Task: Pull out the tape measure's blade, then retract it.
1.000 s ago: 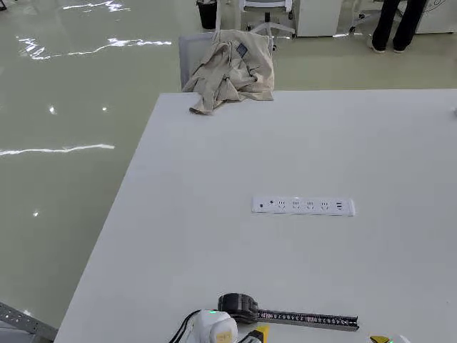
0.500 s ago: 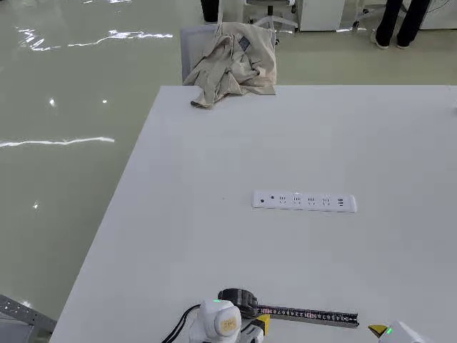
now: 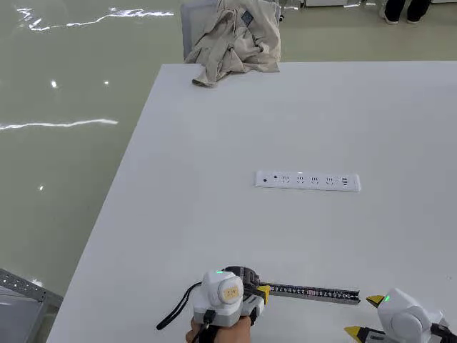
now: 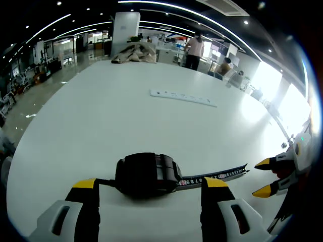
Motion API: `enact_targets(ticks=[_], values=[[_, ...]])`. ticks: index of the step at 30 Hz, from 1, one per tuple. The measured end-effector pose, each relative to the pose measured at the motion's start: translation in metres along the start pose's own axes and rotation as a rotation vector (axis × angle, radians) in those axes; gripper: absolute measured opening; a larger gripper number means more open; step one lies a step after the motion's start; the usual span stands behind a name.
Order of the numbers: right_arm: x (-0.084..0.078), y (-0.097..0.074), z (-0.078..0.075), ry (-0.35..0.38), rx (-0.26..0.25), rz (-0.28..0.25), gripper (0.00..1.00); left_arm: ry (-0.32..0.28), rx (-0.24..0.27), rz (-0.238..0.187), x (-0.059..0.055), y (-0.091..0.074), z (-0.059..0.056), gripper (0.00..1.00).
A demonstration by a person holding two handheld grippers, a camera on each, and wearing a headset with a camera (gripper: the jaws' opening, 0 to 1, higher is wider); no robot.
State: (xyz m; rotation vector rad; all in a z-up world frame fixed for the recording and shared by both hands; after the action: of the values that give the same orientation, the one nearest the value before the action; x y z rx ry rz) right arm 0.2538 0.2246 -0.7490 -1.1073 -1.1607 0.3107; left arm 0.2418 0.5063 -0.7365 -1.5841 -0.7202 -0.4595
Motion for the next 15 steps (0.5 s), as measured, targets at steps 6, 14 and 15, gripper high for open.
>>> enact_targets(ticks=[6,14,15], values=[[0.000,0.005,-0.002,-0.024,0.028,0.012,0.46,-0.009,0.008,0.010,-0.001,0.005,0.002,0.79],[0.000,0.010,-0.010,-0.058,0.041,0.019,0.43,-0.008,0.008,0.017,0.000,0.011,0.001,0.78],[0.000,0.011,-0.011,-0.057,0.043,0.018,0.43,-0.006,0.009,0.018,0.000,0.012,0.001,0.78]])
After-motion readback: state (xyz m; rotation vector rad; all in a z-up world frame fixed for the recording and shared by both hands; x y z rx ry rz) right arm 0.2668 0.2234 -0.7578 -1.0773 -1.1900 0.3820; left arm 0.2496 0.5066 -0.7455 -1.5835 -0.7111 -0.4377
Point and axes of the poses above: the centre of the closed fingertips' face, and the gripper's own axes: y roughly forward along the fingers, z roughly to its left, x roughly out of its top, the point moved 5 cm from there along -y, roughly backward along the fingers, and after that the axes turned 1 degree about -x, right-handed, at the moved point
